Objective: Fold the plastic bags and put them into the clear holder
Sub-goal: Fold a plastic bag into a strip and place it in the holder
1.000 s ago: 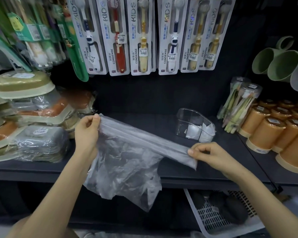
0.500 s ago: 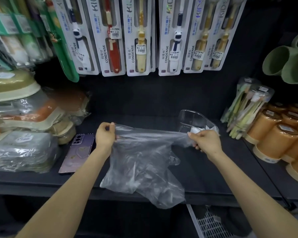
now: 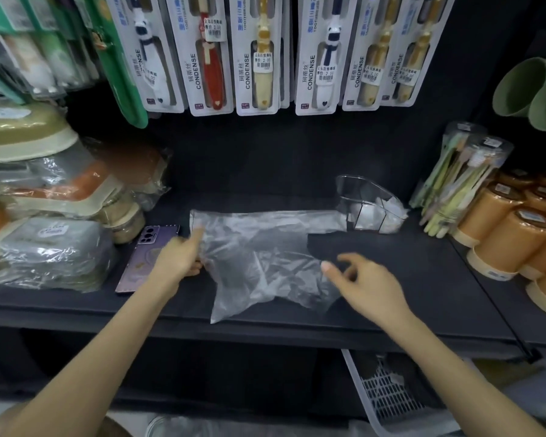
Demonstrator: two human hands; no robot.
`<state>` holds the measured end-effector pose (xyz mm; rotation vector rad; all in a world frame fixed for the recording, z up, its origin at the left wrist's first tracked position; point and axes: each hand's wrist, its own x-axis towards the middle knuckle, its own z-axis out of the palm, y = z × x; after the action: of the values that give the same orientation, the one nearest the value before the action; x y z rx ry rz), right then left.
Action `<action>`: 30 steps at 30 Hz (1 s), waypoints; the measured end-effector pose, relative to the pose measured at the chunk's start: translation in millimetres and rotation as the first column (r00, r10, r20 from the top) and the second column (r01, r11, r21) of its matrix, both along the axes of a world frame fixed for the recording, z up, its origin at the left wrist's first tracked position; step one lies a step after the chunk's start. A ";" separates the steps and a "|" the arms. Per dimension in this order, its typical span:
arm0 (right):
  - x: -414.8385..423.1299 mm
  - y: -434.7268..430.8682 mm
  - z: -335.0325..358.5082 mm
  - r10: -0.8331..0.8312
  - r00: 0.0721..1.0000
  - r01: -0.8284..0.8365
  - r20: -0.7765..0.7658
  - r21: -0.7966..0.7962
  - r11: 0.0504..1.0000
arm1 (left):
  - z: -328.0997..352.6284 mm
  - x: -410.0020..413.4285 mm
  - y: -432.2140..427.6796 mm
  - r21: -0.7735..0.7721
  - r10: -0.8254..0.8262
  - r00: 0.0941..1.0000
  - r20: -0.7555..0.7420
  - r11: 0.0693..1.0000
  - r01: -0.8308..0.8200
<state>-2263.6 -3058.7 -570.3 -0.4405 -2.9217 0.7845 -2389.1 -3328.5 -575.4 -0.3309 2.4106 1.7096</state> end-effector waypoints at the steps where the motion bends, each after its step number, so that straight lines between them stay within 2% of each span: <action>1: 2.0 -4.7 -5.3 0.026 0.996 -0.024 0.083 -0.017 1.000 | -2.3 8.0 0.0 -0.033 -0.022 1.000 0.014 0.999 0.023; 4: 4.5 -15.5 -20.0 0.030 0.994 -0.025 0.103 -0.049 0.999 | -3.0 28.7 2.7 0.090 -0.049 0.985 0.164 0.995 0.034; 9: 12.1 -15.2 -20.6 -0.083 0.994 0.074 -0.065 -0.136 0.988 | 4.0 39.3 10.1 0.264 -0.134 0.982 0.137 0.960 0.094; 12: 15.8 -9.7 -20.3 -0.166 0.973 0.137 -0.157 -0.182 0.974 | 5.6 52.7 21.3 0.299 -0.133 0.984 0.117 0.950 0.092; 15: 16.4 -6.2 -23.1 -0.238 0.945 0.188 -0.224 -0.221 0.957 | 5.7 70.2 26.8 0.387 -0.110 0.974 0.199 0.922 0.025; 18: 15.6 -6.3 -28.1 -0.261 0.940 0.194 -0.221 -0.286 0.939 | 3.8 83.4 25.3 0.444 -0.127 0.949 0.290 0.896 -0.015; 21: 14.7 -6.7 -31.6 -0.281 0.935 0.167 -0.217 -0.428 0.888 | -0.7 93.1 28.7 0.451 -0.135 0.949 0.285 0.892 -0.009; 25: 20.3 -2.8 -26.8 -0.277 0.936 0.079 -0.220 -0.632 0.771 | -6.9 89.2 28.3 0.428 -0.028 0.978 0.205 0.901 -0.064; 30: 32.5 19.3 -18.2 -0.225 0.953 0.023 -0.204 -0.691 0.722 | -12.1 75.0 22.4 0.407 0.098 0.985 0.146 0.901 -0.150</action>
<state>-2231.1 -3039.4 -588.5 -0.5116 -2.2209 1.7445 -2314.1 -3306.1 -587.5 -0.5158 1.9071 2.1302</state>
